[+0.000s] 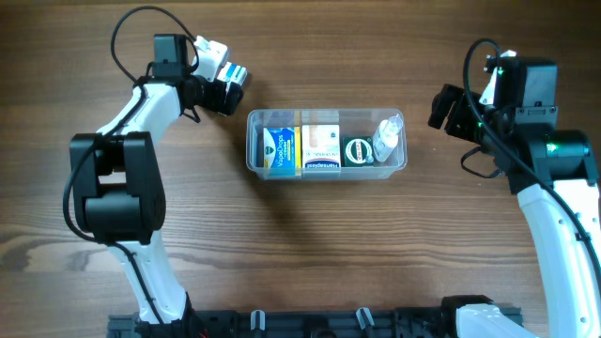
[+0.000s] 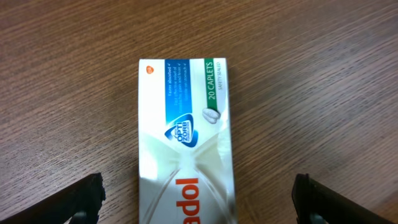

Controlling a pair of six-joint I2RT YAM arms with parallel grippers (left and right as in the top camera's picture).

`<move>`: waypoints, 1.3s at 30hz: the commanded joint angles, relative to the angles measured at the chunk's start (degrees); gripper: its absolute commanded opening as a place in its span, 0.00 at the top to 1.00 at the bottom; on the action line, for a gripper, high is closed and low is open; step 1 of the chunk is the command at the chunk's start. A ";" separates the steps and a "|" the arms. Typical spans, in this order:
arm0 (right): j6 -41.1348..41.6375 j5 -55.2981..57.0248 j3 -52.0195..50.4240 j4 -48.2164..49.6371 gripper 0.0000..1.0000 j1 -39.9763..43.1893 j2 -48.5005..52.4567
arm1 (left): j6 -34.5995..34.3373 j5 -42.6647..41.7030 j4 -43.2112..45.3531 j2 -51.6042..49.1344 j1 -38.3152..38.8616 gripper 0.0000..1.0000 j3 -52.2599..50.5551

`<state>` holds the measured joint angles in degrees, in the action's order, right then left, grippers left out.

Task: Pack container
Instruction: 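Lower the left gripper onto the white Panadol box and close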

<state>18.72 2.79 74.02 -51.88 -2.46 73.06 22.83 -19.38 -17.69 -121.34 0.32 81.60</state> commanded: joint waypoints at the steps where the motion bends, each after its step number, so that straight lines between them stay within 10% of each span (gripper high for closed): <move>1: -0.66 0.33 0.59 0.02 0.00 0.07 0.13 | -0.96 1.01 0.35 -2.45 0.28 0.00 0.15; 33: -0.66 0.35 0.59 0.02 0.00 0.09 0.13 | -0.96 0.98 0.55 -3.89 0.57 0.41 0.17; 39: -0.66 0.33 0.59 0.02 0.00 0.09 0.13 | -0.96 0.98 0.50 -3.89 0.57 0.14 0.17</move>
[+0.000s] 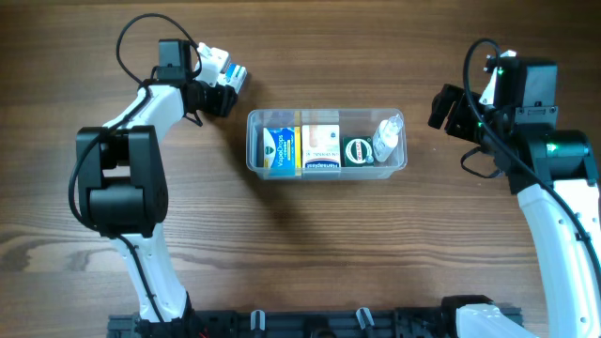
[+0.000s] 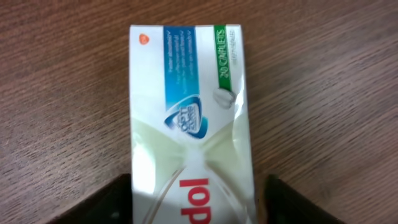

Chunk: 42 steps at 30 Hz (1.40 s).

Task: Pack container
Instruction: 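Lower the left gripper onto the white Panadol box and close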

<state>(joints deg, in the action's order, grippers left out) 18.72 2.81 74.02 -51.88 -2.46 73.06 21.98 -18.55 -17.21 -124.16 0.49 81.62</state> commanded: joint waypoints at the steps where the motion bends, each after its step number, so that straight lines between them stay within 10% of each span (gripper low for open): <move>1: -0.63 0.31 0.59 0.00 0.00 0.09 0.13 | -0.11 0.15 0.00 -1.07 0.39 0.00 0.15; 15: -0.68 0.31 0.59 0.02 0.00 0.07 0.13 | -0.11 0.20 -0.35 -1.09 0.35 0.01 0.15; 29: -0.66 0.33 0.59 0.00 0.00 0.07 0.13 | -0.11 2.14 -0.35 -1.09 0.35 0.44 0.15; 42: -0.63 0.31 0.59 0.02 0.00 0.07 0.13 | -0.09 3.67 -0.59 3.93 0.35 0.50 0.15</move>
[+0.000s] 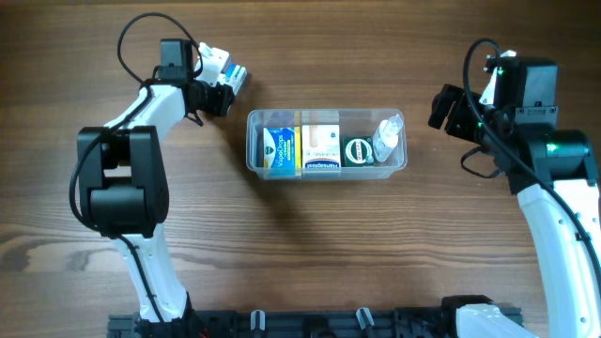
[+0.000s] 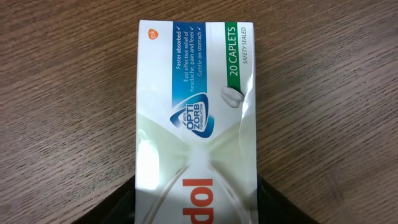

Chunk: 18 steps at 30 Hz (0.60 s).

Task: Pack container
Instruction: 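Lower the left gripper onto the white Panadol box and close, then lift the Panadol box and carry it right over the container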

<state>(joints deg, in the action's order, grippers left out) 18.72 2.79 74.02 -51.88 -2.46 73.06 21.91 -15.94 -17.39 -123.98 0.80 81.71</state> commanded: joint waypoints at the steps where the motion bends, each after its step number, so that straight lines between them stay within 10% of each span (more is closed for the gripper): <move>1: -0.68 0.35 0.59 0.02 0.00 0.07 0.13 | -0.02 1.07 -0.72 4.55 0.04 0.51 0.07; 18: -0.66 0.33 0.59 0.02 0.00 0.09 0.13 | -0.04 0.98 -10.03 20.24 0.52 0.52 0.07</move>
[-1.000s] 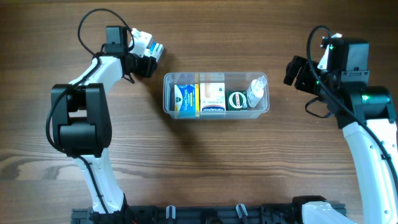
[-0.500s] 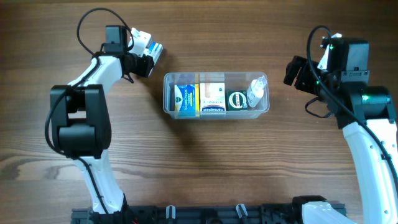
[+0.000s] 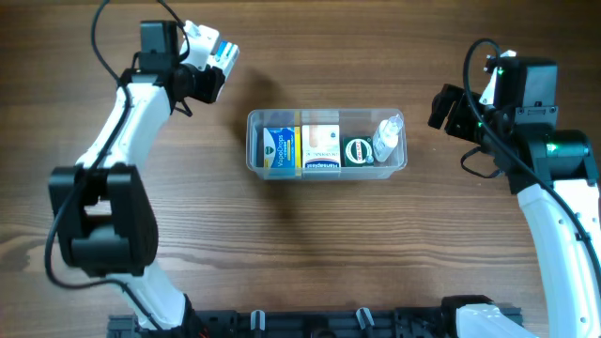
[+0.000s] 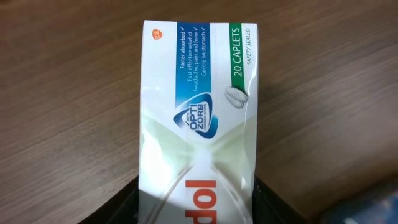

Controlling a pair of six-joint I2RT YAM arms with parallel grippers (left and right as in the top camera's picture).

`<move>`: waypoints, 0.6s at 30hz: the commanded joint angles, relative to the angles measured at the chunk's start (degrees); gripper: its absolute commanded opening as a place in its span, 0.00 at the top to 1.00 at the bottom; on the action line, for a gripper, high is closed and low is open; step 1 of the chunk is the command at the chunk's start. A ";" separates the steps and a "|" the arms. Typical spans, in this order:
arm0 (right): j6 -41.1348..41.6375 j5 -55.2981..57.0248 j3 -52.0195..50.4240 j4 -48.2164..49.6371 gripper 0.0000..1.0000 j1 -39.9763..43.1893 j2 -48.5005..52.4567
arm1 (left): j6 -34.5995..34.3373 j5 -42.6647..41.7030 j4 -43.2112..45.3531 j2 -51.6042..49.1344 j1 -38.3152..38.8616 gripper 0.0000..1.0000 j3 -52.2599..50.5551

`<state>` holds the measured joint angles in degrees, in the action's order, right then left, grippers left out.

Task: Pack container
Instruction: 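Lift the Panadol box and carry it right over the container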

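A white Panadol caplet box [image 4: 196, 93] with a blue and green band is gripped by my left gripper [image 4: 196, 210], whose dark fingers press its two long sides. The wood beneath looks blurred and far, so the box hangs above the table. From overhead the box [image 3: 212, 49] and left gripper [image 3: 203, 71] are at the far left, left of the clear plastic container [image 3: 326, 115]. My right gripper [image 3: 441, 107] hovers right of the container with nothing seen in it; its jaws are too dark to read.
The container holds a blue lozenge box [image 3: 279, 150], a white box [image 3: 321, 146], a green round tin [image 3: 358, 150] and a small bottle [image 3: 387, 136]. Bare wooden table lies all round it.
My left gripper, still shut on the caplet box, now holds it off the table and a little farther back and to the left. The right arm has not moved.
The left gripper first stood open with its fingers wide on either side of the caplet box lying on the table. Then the fingers were closed against the box's sides and stayed so. Now the box is held up off the wood.
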<state>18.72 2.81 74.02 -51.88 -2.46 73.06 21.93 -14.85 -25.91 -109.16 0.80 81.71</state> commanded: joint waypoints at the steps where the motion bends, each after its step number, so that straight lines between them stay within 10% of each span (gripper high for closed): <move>1: -0.66 0.31 0.59 0.02 0.00 0.09 0.13 | -0.07 -0.11 -2.10 6.69 0.81 0.53 0.07; 18: -0.63 0.33 0.59 0.02 0.00 0.07 0.13 | 0.68 -0.11 -13.40 19.17 15.41 0.49 0.04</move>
<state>18.72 2.79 74.02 -51.88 -2.46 73.06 21.96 -14.85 -37.50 -90.72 13.45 81.71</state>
